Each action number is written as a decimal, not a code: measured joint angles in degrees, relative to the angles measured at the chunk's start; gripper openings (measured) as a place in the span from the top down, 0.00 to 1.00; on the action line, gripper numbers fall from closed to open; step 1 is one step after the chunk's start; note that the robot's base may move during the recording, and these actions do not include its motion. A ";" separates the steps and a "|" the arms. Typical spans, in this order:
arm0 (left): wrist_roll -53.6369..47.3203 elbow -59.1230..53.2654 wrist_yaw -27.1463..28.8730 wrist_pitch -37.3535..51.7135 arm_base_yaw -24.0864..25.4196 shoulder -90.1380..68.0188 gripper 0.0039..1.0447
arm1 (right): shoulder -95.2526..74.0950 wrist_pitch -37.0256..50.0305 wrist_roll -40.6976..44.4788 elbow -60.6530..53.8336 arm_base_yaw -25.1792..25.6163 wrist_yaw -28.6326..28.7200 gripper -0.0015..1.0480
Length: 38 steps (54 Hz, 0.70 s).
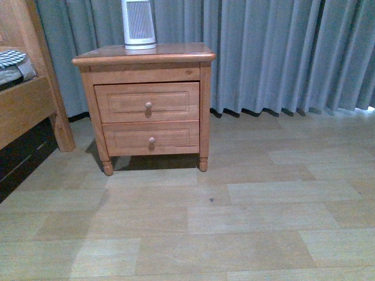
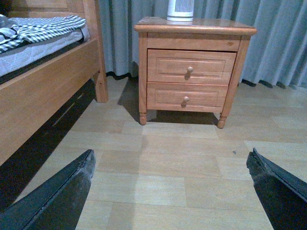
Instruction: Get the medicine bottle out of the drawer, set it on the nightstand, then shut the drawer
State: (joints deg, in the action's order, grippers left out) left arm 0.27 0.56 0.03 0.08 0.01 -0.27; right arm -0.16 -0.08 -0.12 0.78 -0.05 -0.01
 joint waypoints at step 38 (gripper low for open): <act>0.00 0.00 -0.02 0.00 0.00 0.02 0.06 | 0.00 0.00 0.02 0.00 0.00 0.00 0.07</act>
State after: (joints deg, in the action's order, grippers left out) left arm 0.27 0.56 0.01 0.08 0.01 -0.25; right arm -0.16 -0.08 -0.10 0.78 -0.05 -0.01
